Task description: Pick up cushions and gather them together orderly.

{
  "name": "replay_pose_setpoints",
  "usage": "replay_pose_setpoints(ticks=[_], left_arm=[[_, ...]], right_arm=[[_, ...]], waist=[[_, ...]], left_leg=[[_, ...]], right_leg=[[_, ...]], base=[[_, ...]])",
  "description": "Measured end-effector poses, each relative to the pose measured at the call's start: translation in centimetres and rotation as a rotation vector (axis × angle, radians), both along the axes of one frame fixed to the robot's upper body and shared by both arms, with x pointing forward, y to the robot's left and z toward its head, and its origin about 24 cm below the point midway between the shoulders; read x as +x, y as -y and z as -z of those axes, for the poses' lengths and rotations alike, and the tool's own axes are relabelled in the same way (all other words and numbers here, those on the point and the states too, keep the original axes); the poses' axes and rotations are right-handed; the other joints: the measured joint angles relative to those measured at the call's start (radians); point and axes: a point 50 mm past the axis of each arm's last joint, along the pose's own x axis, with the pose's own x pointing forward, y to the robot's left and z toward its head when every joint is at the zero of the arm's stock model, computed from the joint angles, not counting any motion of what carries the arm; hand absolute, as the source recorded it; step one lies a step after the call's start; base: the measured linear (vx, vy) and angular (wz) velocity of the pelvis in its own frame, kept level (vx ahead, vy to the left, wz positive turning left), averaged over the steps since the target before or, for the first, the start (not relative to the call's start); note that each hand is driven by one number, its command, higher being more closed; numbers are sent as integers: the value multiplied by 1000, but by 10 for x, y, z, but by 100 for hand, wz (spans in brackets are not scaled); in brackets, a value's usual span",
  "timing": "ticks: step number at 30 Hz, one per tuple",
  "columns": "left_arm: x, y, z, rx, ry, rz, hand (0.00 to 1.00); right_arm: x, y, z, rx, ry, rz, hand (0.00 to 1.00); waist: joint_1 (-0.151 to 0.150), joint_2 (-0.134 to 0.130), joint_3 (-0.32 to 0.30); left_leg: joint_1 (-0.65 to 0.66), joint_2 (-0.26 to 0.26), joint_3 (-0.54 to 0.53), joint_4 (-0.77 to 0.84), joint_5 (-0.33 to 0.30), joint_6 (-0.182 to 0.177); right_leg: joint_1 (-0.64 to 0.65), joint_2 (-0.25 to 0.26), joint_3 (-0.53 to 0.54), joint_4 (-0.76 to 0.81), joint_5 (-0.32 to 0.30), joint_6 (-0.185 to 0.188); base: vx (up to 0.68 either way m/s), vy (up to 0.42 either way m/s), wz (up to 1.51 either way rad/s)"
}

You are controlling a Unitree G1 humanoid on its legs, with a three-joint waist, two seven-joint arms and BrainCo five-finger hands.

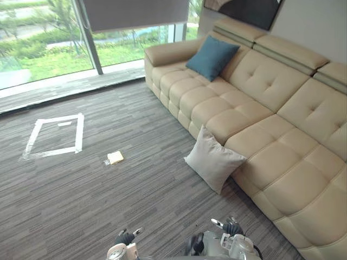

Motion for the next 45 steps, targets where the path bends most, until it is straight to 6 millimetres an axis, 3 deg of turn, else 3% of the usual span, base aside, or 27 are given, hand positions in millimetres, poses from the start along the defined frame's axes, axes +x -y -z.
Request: replay_pose_setpoints(ticks=[1, 3, 4, 5, 6, 7, 8, 10, 12, 13, 15, 16, 17, 19, 21, 23, 26, 28, 31, 32, 34, 35, 37, 39, 40, 42, 45], left_arm=[[1, 1, 0, -1, 1, 2, 0], [-1, 9, 1, -22, 3, -3, 0], [0, 11, 0, -30, 11, -20, 0], [-1, 11, 0, -32, 17, -36, 0], [-3, 12, 0, -41, 15, -53, 0], [-2, 9, 0, -34, 21, -58, 0], [0, 2, -3, -12, 38, -56, 0], [2, 1, -5, -10, 58, -68, 0], [3, 2, -6, -14, 71, -76, 0], [4, 2, -6, -16, 76, -82, 0], [1, 4, -5, -18, 69, -84, 0], [-1, 5, -3, -22, 57, -89, 0], [-2, -1, -3, -6, 49, -80, 0], [-4, -6, -2, 10, 36, -65, 0], [-4, -5, -2, 11, 28, -55, 0], [-3, -5, -1, 15, 19, -31, 0], [-6, -6, 0, 16, 6, -28, 0], [-7, -5, 1, 14, 0, -26, 0], [-8, -9, 1, 22, -5, -16, 0], [-8, -4, 2, 12, -16, -4, 0], [-8, 7, 4, -16, -17, 3, 0], [-7, 8, 3, -13, -12, 18, 0], [-5, 7, 2, -15, -2, 21, 0], [-1, 7, 0, -19, 20, 24, 0], [1, 9, -1, -21, 33, 24, 0], [3, 7, -2, -14, 42, 25, 0], [3, 7, -2, -11, 40, 27, 0]], right_arm=[[0, 1, 0, 1, -1, 3, 0], [2, 7, -1, -15, 5, 0, 0], [3, 8, -2, -19, 10, -5, 0], [8, 9, -4, -26, 19, -14, 0], [11, 6, -4, -21, 20, -24, 0], [12, 3, -4, -15, 18, -31, 0], [12, -4, -2, -2, 3, -48, 0], [8, -8, 1, 8, -18, -51, 0], [8, -11, 1, 13, -19, -49, 0], [8, -13, 1, 17, -20, -52, 0], [3, -15, 3, 17, -35, -62, 0], [2, -16, 3, 12, -39, -81, 0], [0, -20, 5, 18, -47, -92, 0], [-2, -24, 5, 27, -49, -112, 0], [-3, -24, 5, 26, -49, -108, 0], [2, -22, 2, 18, -24, -111, 0], [2, -20, 2, 10, -22, -112, 0], [1, -20, 2, 8, -29, -117, 0], [0, -19, 4, 10, -34, -107, 0], [1, -15, 4, 3, -37, -99, 0], [-1, -3, 4, -16, -47, -66, 0], [-2, 0, 4, -17, -49, -54, 0], [-4, 1, 5, -17, -57, -48, 0], [-7, 4, 6, -24, -69, -47, 0], [-9, 5, 7, -25, -78, -47, 0], [-9, 4, 7, -24, -78, -40, 0], [-6, 5, 6, -28, -71, -40, 0]], waist=[[-9, -3, 0], [-16, 34, -6], [-16, 54, 1], [-13, 80, 5], [-1, 94, 25], [4, 90, 39], [14, 69, 49], [26, 43, 51], [33, 48, 49], [34, 51, 47], [35, 55, 37], [37, 67, 20], [37, 36, 9], [37, 11, -8], [42, 9, -7], [40, 13, 0], [40, 14, 5], [38, 13, 1], [33, -2, -6], [29, 11, -6], [30, 47, -16], [31, 50, -16], [31, 39, -8], [36, 50, -7], [42, 54, -6], [43, 52, -6], [42, 51, -5]], left_leg=[[24, 0, -35, 26, -8, -14], [-40, 62, -93, 276, 11, -59], [-134, 100, -129, 496, 61, -118], [-234, 142, -171, 714, 130, -152], [-297, 181, -177, 872, 120, -136], [-328, 190, -176, 919, 106, -110], [-389, 191, -177, 911, 81, -68], [-452, 188, -161, 796, 53, -48], [-495, 162, -188, 561, 42, -41], [-513, 132, -255, 426, 51, -39], [-505, 86, -378, 221, 136, -31], [-493, 78, -402, 209, 234, -46], [-470, 72, -337, 207, 219, -33], [-441, 63, -264, 204, 190, -8], [-390, 64, -195, 197, 157, 17], [-330, 70, -130, 189, 120, 34], [-249, 81, -66, 151, 105, 38], [-202, 99, -31, 102, 92, 20], [-194, 94, -13, 88, 85, -21], [-194, 100, -35, 85, 91, -34], [-181, 116, -97, 61, 100, -41], [-185, 127, -107, 98, 107, -51], [-246, 152, -150, 272, 106, -53], [-348, 189, -211, 513, 120, -82], [-388, 204, -229, 590, 116, -77], [-433, 198, -230, 571, 93, -67], [-433, 163, -245, 282, 118, -53]], right_leg=[[8, 2, 18, 22, 69, -121], [38, 28, 21, 82, -25, -114], [69, 55, 34, 70, -48, -119], [105, 93, 62, 52, -68, -127], [168, 130, 98, 30, -89, -136], [215, 144, 128, 12, -100, -138], [289, 144, 173, -26, -114, -129], [349, 141, 228, -76, -117, -112], [399, 137, 286, -112, -128, -83], [418, 131, 322, -116, -140, -63], [429, 124, 390, -105, -167, -18], [427, 123, 435, -86, -187, 13], [421, 96, 475, -57, -200, 38], [382, 65, 498, 9, -197, 59], [319, 48, 508, 150, -182, 95], [204, 25, 476, 391, -160, 127], [161, -57, 326, 452, -188, 101], [165, -91, 199, 341, -187, 94], [165, -78, 177, 66, -112, 78], [183, -58, 177, 43, -74, 40], [184, -31, 169, 44, -108, 31], [196, -28, 160, 55, -133, 26], [239, -26, 142, 54, -157, 19], [288, -9, 131, 35, -172, 8], [309, -2, 134, 25, -176, 3], [318, 2, 144, 12, -176, 3], [322, 2, 167, 15, -184, 32]], base=[[684, -138, 9], [722, -207, -7], [612, -170, -45], [608, -78, -94], [604, -41, -115], [657, -4, -121], [509, -7, -87], [441, 21, -89], [409, 134, -91], [498, 257, -94], [414, 280, -110], [411, 306, -121], [402, 304, -116], [309, 281, -99], [198, 259, -102], [107, 178, -84], [83, 75, -64], [78, -14, -65], [154, -137, -39], [203, -157, -7], [249, -201, 2], [220, -189, 13], [179, -195, 21], [157, -119, 7], [148, -15, -23], [132, 24, -30], [146, 118, -19]])
